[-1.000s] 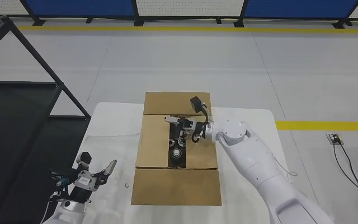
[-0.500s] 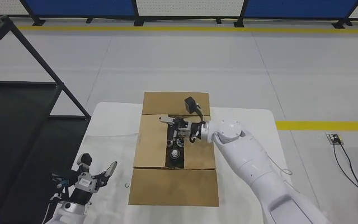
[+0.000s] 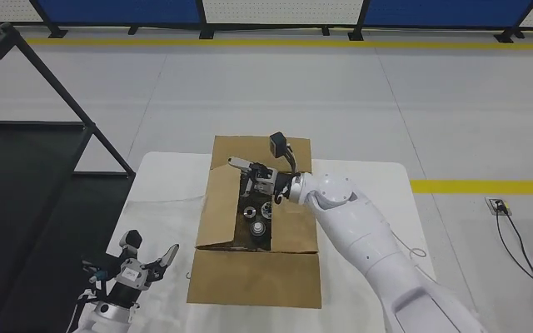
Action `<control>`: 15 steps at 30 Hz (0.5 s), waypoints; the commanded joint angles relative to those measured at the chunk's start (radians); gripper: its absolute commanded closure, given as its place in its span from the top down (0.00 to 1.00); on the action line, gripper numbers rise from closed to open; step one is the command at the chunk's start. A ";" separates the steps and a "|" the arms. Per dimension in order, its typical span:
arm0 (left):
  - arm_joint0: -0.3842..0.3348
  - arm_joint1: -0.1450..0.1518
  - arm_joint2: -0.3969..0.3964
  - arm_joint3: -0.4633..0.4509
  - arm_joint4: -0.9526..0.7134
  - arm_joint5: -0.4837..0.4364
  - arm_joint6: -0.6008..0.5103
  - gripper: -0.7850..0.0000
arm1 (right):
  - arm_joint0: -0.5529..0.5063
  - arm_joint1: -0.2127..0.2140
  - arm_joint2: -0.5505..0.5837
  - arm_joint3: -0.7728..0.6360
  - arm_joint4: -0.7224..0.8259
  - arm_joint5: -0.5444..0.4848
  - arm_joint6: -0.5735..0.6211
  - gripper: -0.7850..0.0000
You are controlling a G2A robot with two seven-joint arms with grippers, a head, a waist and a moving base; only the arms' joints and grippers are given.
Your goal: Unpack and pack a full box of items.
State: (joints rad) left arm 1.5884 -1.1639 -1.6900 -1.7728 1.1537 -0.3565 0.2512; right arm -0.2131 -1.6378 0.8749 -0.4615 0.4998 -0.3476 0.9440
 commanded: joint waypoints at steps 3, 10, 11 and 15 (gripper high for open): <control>0.005 0.000 -0.007 0.006 -0.005 0.002 0.008 1.00 | 0.002 -0.016 -0.004 -0.017 0.014 0.005 -0.028 1.00; 0.019 0.000 -0.044 0.013 -0.034 0.011 0.022 1.00 | 0.011 -0.060 -0.039 -0.037 0.002 0.010 -0.120 1.00; 0.021 0.000 -0.050 0.013 -0.040 0.013 0.024 1.00 | 0.013 -0.067 -0.045 -0.037 0.000 0.010 -0.132 1.00; 0.029 0.000 -0.075 0.015 -0.073 0.008 0.020 1.00 | 0.024 -0.089 -0.064 -0.022 -0.009 0.030 -0.168 1.00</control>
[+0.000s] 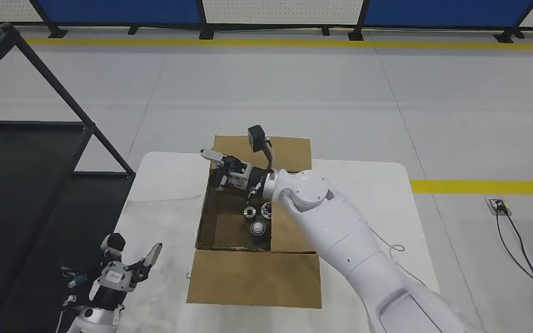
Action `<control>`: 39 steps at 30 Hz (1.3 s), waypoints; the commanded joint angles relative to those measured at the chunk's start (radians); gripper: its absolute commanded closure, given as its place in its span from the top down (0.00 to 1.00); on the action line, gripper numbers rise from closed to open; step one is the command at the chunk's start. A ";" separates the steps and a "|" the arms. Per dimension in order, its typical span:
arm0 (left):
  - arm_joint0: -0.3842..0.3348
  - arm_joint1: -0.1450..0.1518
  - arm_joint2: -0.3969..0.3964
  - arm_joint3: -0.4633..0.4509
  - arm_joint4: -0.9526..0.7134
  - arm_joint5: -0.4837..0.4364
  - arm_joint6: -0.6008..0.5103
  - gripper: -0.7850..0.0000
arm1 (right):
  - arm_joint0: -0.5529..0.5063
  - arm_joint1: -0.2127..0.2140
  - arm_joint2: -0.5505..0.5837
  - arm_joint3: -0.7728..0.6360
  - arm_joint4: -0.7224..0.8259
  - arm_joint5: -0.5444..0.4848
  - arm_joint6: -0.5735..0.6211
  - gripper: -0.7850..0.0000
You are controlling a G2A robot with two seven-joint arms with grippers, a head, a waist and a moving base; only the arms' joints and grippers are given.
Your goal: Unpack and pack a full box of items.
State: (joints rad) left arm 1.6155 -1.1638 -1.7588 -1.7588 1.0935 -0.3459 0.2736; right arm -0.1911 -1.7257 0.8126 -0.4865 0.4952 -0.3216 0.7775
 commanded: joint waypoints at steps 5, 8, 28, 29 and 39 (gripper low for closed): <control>0.004 0.000 -0.012 -0.001 -0.020 -0.009 -0.009 1.00 | 0.002 -0.001 -0.002 0.003 -0.004 0.004 -0.002 1.00; 0.004 0.000 -0.012 -0.001 -0.020 -0.009 -0.009 1.00 | 0.002 -0.001 -0.002 0.003 -0.004 0.004 -0.002 1.00; 0.034 -0.002 -0.055 -0.048 -0.074 -0.008 -0.018 1.00 | -0.052 -0.056 -0.037 -0.071 -0.045 0.012 -0.189 1.00; 0.038 -0.002 -0.058 -0.050 -0.083 -0.011 -0.018 1.00 | -0.050 -0.064 -0.044 -0.064 -0.049 0.005 -0.195 1.00; 0.042 -0.007 -0.040 -0.102 -0.099 -0.003 -0.037 1.00 | -0.025 -0.137 -0.086 0.044 -0.051 -0.049 -0.212 1.00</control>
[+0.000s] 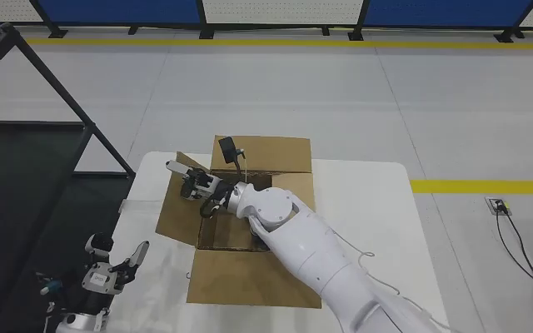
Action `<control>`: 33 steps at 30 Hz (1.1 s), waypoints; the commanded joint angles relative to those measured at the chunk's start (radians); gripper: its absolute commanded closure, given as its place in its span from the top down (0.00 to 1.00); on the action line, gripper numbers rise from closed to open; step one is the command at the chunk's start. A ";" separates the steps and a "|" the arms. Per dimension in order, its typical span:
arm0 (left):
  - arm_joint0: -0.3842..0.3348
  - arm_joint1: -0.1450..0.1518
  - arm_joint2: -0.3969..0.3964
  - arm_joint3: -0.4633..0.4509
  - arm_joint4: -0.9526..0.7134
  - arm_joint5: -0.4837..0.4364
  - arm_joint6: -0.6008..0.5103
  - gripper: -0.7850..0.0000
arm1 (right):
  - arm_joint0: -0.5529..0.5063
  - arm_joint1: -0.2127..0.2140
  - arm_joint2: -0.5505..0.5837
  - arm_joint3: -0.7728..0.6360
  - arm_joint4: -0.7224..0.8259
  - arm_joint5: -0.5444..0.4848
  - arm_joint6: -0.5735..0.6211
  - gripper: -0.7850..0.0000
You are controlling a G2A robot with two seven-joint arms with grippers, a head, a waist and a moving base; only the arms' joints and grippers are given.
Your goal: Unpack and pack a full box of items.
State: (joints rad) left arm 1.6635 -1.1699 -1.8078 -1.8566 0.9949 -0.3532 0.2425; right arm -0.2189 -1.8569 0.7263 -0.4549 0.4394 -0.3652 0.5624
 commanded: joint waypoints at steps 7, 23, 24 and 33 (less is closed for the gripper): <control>-0.080 -0.006 0.070 0.009 0.026 0.082 -0.060 1.00 | 0.019 -0.037 0.008 0.082 0.024 -0.051 0.024 1.00; -0.138 -0.011 0.094 0.113 0.041 0.128 -0.098 1.00 | 0.020 -0.011 0.099 0.102 0.022 -0.276 0.062 1.00; -0.139 -0.011 0.093 0.123 0.041 0.131 -0.099 1.00 | 0.017 -0.005 0.107 0.098 0.019 -0.287 0.062 1.00; -0.143 -0.013 0.095 0.157 0.033 0.136 -0.095 1.00 | -0.024 0.041 0.163 0.020 -0.030 -0.265 0.065 1.00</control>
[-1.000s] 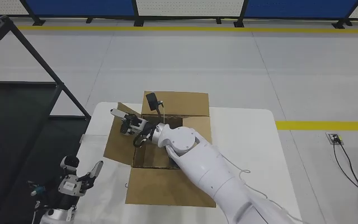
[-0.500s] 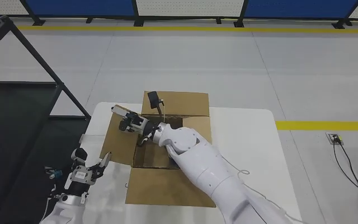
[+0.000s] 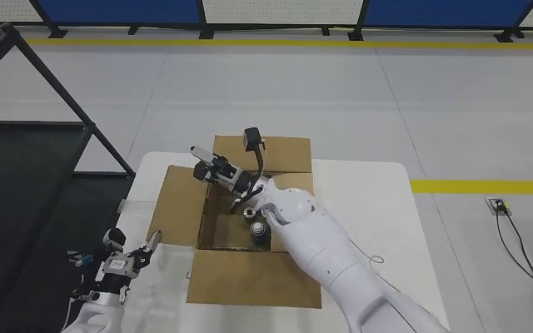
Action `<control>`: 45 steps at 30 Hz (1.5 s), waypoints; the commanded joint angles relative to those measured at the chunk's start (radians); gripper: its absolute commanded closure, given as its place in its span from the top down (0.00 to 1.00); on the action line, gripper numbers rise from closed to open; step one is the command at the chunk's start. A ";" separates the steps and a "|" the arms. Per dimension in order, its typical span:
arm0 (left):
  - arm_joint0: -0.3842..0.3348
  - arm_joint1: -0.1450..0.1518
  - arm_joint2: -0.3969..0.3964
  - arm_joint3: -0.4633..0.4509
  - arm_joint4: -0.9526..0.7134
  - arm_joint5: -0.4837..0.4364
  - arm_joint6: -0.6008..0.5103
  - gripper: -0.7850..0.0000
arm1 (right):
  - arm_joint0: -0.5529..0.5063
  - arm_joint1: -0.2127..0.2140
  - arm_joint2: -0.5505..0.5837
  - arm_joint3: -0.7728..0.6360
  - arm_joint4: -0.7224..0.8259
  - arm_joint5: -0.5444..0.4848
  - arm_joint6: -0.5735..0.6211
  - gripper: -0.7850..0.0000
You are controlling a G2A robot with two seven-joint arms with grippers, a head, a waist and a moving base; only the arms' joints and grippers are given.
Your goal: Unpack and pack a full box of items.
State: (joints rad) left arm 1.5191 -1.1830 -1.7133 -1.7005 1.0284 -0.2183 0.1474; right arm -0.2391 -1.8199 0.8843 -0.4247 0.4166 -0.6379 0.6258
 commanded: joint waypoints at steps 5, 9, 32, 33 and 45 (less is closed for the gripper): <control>0.005 -0.001 -0.008 0.008 -0.002 0.010 -0.001 1.00 | -0.026 0.022 0.028 -0.063 -0.035 0.045 0.006 1.00; 0.004 -0.001 -0.014 0.025 -0.001 0.013 -0.010 1.00 | -0.043 0.033 0.044 -0.102 -0.054 0.070 0.011 1.00; 0.008 0.000 -0.033 0.061 0.016 -0.004 -0.020 1.00 | -0.135 0.091 0.126 -0.287 -0.137 0.149 0.180 1.00; 0.008 0.000 -0.032 0.062 0.016 -0.004 -0.019 1.00 | -0.147 0.098 0.138 -0.305 -0.128 0.147 0.210 1.00; 0.025 -0.002 -0.038 0.025 0.020 -0.008 0.023 1.00 | -0.249 0.154 0.241 -0.449 -0.053 0.217 0.408 1.00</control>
State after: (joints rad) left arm 1.5383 -1.1852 -1.7492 -1.6635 1.0465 -0.2280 0.1659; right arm -0.4850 -1.6686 1.1233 -0.8676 0.3675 -0.4242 1.0345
